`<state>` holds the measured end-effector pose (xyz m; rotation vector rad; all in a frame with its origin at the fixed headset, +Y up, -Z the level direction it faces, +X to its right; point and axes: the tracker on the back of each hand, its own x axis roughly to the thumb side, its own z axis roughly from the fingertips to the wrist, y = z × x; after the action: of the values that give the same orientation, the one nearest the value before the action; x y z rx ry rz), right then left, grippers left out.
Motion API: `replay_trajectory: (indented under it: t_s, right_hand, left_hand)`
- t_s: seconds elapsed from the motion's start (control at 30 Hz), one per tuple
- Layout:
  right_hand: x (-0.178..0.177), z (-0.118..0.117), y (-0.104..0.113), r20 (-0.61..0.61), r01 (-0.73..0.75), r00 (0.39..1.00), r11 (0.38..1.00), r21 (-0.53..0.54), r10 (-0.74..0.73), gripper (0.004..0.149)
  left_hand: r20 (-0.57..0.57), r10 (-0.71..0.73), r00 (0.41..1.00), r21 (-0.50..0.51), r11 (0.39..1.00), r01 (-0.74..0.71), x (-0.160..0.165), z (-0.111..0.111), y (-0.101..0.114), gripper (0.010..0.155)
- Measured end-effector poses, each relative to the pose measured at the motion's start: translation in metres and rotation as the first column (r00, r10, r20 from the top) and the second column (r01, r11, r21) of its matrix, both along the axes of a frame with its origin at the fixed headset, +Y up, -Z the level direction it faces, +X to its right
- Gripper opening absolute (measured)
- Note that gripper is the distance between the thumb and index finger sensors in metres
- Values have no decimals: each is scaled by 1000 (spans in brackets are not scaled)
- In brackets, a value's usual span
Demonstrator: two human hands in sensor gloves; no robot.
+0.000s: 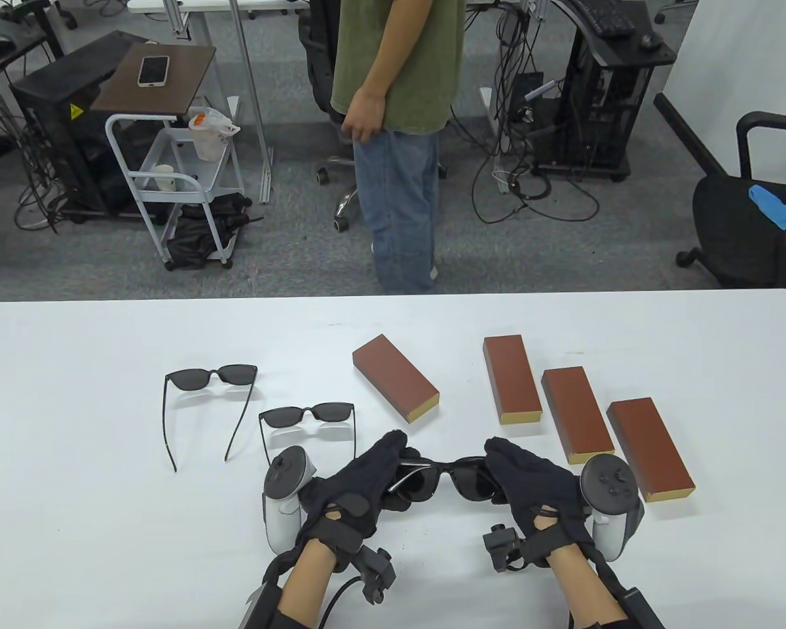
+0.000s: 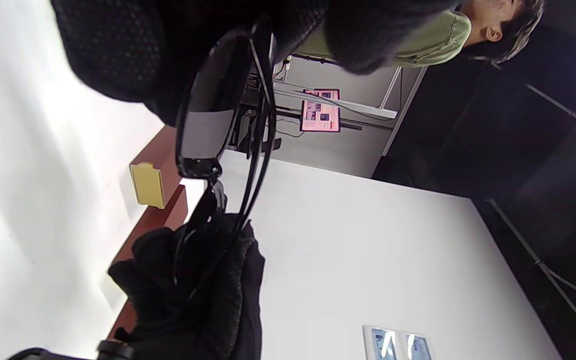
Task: Slide to open storage boxes and store sunglasses
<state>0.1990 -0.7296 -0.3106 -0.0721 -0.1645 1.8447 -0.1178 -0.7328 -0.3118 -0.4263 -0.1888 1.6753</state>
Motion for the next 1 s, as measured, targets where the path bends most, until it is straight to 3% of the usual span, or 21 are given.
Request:
replay_trajectory:
  t_s: [0.13,0.3,0.37,0.47,0.6,0.7,0.87,1.0]
  right_hand:
    - [-1,0,4,-15,-56,998,998,34,57,42]
    - [-9,5,15,8,-249,968,955,159,251,48]
    - [-17,9,23,11,-369,925,889,270,380,49]
    - [-33,15,33,-23,-536,797,724,434,604,48]
    - [-59,24,34,-30,-651,624,542,531,781,46]
    - [-74,30,34,38,-716,527,418,559,849,42]
    - [-88,35,29,85,-771,393,278,573,915,39]
    - [-94,37,28,92,-786,361,250,566,928,39]
  left_hand:
    - [-20,-81,996,5,997,81,-4,-3,-1,51]
    - [-33,-104,994,-17,995,103,-8,-5,-8,49]
    - [-38,-133,990,-20,991,133,-9,-5,-10,49]
    - [-35,-172,984,-26,985,171,-11,-6,-14,49]
    - [-10,-183,983,-31,983,183,-10,-7,-19,49]
    - [32,-191,981,-21,981,192,-7,-7,-20,49]
    - [74,-239,968,4,971,240,-5,-9,-22,49]
    - [51,-287,957,-4,958,287,-9,-8,-22,49]
